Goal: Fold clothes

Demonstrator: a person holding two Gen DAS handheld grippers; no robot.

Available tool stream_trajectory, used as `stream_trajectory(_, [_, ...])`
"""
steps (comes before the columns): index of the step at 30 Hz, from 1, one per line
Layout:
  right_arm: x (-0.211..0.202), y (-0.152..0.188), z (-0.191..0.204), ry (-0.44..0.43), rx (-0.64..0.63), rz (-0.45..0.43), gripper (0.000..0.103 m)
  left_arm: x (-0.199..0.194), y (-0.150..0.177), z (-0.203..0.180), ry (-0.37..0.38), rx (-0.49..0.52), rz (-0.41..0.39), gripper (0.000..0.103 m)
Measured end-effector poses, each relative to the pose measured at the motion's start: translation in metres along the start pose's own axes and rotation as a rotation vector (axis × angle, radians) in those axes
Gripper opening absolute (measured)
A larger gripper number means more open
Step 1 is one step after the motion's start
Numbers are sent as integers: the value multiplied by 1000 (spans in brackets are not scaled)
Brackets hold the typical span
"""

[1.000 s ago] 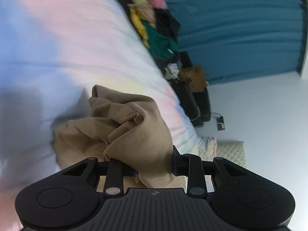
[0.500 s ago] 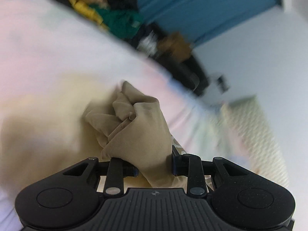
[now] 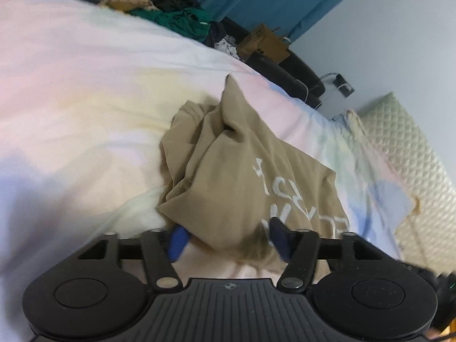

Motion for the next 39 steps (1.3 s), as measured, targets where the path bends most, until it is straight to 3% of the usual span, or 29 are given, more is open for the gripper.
stream_trajectory(4, [-34,10,27,76,-75,-10,28,-39,1,-18,-37,54,-26,76])
stream_trajectory(10, [-97,33,73,72,-270,-37,31,-120,10,-62,-76,176,-96,84])
stream_trajectory(12, [-124,39,90,62,-350,-73,56,-151,14,-78,-87,215,-139,92])
stream_trajectory(13, [-138,43,98,54,-389,-93,83,-166,16,-86,-91,235,-162,94])
stream_trajectory(14, [-151,47,106,33,-421,-120,94,-182,18,-94,-92,254,-185,94])
stream_trajectory(17, [-183,62,128,-1,-530,-169,96,-226,29,-112,-104,309,-246,103])
stream_trajectory(28, [-277,153,156,-32,-868,-349,97,-337,93,-146,-178,494,-430,103])
stream_trajectory(33, [-288,187,145,-22,-940,-416,97,-364,126,-142,-199,517,-472,103])
stream_trajectory(39, [-280,211,129,1,-997,-447,97,-369,153,-136,-240,546,-500,103])
Point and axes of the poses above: each gripper's, at about its wrist camera, not at the fingertips, and x roughly the way its jaws point, z to its left, y to its underside, the point moved 9 cm from there along x, roughly the way its jaws point, and after that the axes turned 8 degrees about z, right-handed, at the moved point
